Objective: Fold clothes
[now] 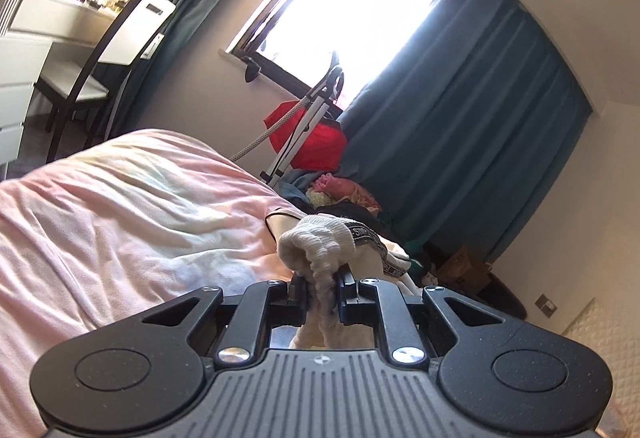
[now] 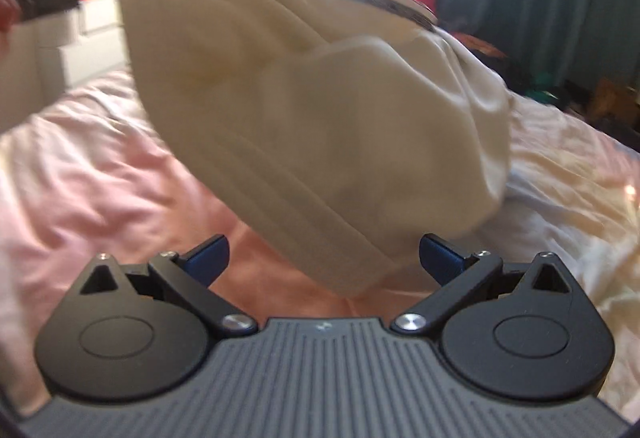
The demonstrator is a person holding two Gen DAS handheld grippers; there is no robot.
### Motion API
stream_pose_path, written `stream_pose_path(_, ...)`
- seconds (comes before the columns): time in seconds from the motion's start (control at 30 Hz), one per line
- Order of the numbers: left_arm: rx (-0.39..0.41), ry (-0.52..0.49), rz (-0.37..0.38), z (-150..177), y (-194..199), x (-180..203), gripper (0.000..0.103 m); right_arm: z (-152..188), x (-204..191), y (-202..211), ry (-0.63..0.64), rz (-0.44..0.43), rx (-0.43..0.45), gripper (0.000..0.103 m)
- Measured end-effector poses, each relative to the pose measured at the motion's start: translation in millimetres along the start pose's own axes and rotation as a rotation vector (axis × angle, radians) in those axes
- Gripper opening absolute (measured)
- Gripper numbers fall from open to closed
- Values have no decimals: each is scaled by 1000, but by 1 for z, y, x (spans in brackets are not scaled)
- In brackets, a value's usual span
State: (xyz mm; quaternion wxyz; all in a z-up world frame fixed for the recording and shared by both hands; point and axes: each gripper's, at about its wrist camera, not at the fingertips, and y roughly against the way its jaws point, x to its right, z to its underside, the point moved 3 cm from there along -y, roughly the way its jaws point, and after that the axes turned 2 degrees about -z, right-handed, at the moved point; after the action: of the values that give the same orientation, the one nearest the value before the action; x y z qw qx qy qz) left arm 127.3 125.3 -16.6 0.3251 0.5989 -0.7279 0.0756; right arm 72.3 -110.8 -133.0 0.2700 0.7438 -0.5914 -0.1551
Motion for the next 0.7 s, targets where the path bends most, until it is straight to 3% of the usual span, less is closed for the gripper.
stream_pose_path(0.17,-50,8,-23,3,-16,-13,16,13,22,-13,-169,8,-106,103)
stream_pose_path(0.27,-71,12,-39,3,-22,-20,16,15,33,-17,-228,36,-100,103)
stream_pose_path(0.33,-94,19,-55,4,-27,-25,16,12,39,-13,-241,80,-66,103)
stream_pose_path(0.53,-189,19,-122,10,-42,-39,18,-7,57,45,-260,239,283,103)
stream_pose_path(0.6,-212,38,-145,12,-46,-46,19,-10,59,51,-251,239,338,102)
stream_pose_path(0.67,-232,57,-163,15,-50,-53,19,-7,60,36,-234,211,261,97)
stream_pose_path(0.7,-239,65,-169,16,-52,-56,19,-6,60,29,-228,197,224,86)
